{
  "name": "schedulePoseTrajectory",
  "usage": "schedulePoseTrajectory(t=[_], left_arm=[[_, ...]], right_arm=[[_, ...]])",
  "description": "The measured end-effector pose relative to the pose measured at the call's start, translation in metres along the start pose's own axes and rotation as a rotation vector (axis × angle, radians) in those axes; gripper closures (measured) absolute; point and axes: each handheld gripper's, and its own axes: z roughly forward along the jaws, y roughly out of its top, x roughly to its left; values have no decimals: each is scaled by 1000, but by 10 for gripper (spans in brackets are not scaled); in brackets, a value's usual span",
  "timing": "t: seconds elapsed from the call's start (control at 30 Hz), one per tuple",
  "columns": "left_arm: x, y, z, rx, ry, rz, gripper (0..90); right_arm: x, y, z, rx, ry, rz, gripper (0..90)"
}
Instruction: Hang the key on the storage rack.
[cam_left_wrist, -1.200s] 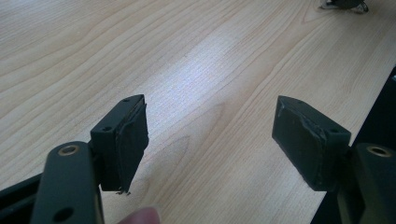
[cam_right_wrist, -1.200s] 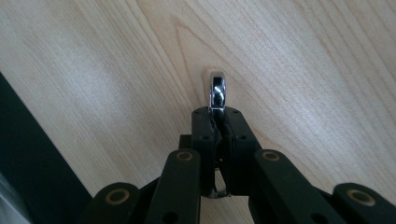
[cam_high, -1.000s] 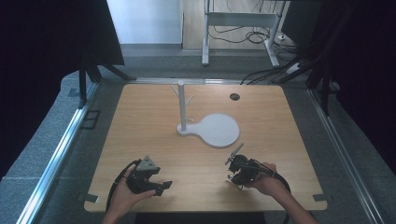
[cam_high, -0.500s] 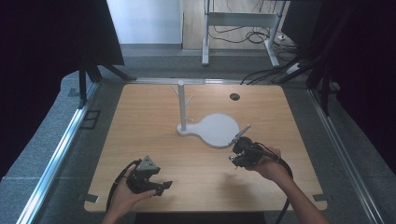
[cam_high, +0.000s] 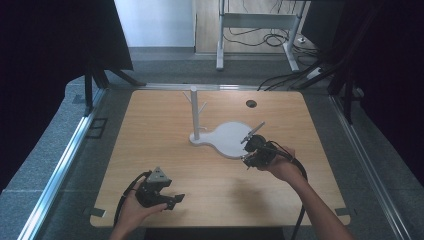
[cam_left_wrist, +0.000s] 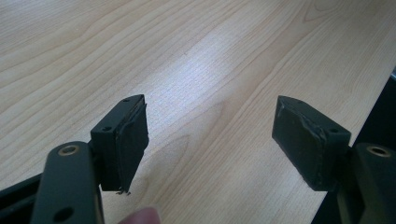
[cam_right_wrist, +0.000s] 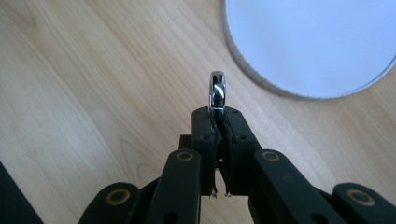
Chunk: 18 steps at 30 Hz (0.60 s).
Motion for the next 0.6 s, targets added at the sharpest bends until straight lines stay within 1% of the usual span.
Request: schedulePoseTrajectory(t=[0.2,0.4,0.6], left_arm=[[0,0,0,2,-1,1,273],[0,0,1,3,-2,1,273],[2,-1,0,1,-1,-5,273]], right_arm=[[-2,10,-2,-22,-12,-8,843],[-2,18,-1,-20,-12,-15,843],[-8,25,1,-20,-10,-1,842]])
